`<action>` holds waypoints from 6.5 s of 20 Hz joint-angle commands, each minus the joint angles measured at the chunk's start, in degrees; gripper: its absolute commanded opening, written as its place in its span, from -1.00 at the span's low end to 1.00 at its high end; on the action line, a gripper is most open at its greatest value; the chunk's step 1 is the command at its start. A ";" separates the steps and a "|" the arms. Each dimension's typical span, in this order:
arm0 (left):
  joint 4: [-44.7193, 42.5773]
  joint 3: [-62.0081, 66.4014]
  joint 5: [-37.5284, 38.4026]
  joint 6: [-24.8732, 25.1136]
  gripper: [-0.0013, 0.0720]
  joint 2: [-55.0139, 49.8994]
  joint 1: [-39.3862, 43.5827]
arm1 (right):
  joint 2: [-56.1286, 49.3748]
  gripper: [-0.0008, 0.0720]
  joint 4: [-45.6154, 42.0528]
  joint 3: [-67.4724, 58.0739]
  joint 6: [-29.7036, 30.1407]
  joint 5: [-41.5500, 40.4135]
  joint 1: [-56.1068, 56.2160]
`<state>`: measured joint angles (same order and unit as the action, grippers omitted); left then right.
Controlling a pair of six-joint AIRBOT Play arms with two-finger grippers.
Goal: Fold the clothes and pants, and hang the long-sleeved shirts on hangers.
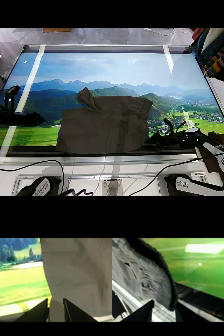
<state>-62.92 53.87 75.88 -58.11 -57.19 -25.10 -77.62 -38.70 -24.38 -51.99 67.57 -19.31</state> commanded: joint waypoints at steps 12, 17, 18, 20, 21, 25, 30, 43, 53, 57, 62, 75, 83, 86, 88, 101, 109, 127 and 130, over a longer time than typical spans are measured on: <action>-8.31 -9.97 -0.37 3.45 -0.33 -0.02 -1.60 | -0.70 -0.90 11.91 0.07 12.68 0.13 0.09; -6.36 -19.34 4.61 3.98 -0.32 -0.07 -10.45 | -0.70 -0.90 13.55 -0.09 12.68 -1.22 0.09; -5.49 -21.03 5.44 4.31 0.02 -0.07 -11.96 | -0.70 -0.90 13.60 -0.09 12.66 -1.27 0.09; -2.97 -24.22 5.40 4.17 0.31 -0.07 -13.64 | -0.70 -0.90 13.57 -0.09 12.66 -1.18 0.09; -3.02 -25.90 5.42 4.70 0.31 -0.07 -13.66 | -0.70 -0.90 13.57 -0.09 12.66 -1.18 0.09; -2.97 -30.40 2.80 8.02 0.31 -0.07 -13.62 | -0.70 -0.90 13.60 -0.09 12.66 -1.18 0.09; -0.55 -30.88 -2.21 8.52 0.27 -4.04 -13.62 | -0.70 -0.90 13.60 -0.09 12.66 -1.09 0.09; 3.65 -28.41 -6.64 9.01 0.27 -5.68 -13.57 | -0.70 -0.90 13.57 -0.09 12.48 -0.66 0.09; 7.93 -28.63 -6.23 11.19 0.26 -7.13 -12.68 | -0.70 -0.90 13.57 -0.09 12.48 -0.70 0.09; 7.43 -28.61 -7.76 11.87 -0.32 -7.13 -6.69 | -0.70 -0.90 13.57 -0.09 12.48 -0.70 0.09; 4.66 -28.50 -7.61 11.85 -0.66 -7.08 -6.12 | -0.70 -0.90 13.57 -0.09 12.46 -0.66 0.09; 15.63 -6.67 5.57 11.87 -0.96 -3.69 -6.08 | 14.03 -0.91 13.73 -15.72 5.73 7.34 0.09; 42.86 19.52 -9.16 12.74 -0.96 11.32 -6.08 | 37.03 -0.91 19.61 -41.97 -2.99 -0.44 0.09; 43.28 24.09 -24.81 12.83 -0.96 20.44 -6.08 | 41.77 -0.91 23.54 -50.75 -4.96 -4.20 0.09; 43.28 24.55 -33.86 16.72 -0.96 26.27 -6.08 | 43.67 -0.91 26.14 -56.02 -5.49 -4.79 0.09; 43.82 24.52 -16.98 16.13 -0.97 13.09 -3.56 | 40.17 -0.91 15.34 -52.33 -22.32 -3.69 0.15; 17.55 24.52 -29.81 9.18 -0.97 -17.92 25.99 | 17.38 -0.90 -6.23 -33.53 -22.12 -26.45 17.51; 7.41 24.52 26.16 -19.32 -0.97 -19.82 34.07 | 7.58 -0.91 -36.79 -54.49 -21.90 13.79 13.29; 7.34 24.46 30.21 -21.53 -0.96 -18.60 36.65 | 7.56 -0.90 -42.66 -57.16 -21.81 25.29 13.29</action>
<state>-55.27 78.35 98.26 -76.66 -76.84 9.34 -70.02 -74.76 -78.06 -74.13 79.99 -5.98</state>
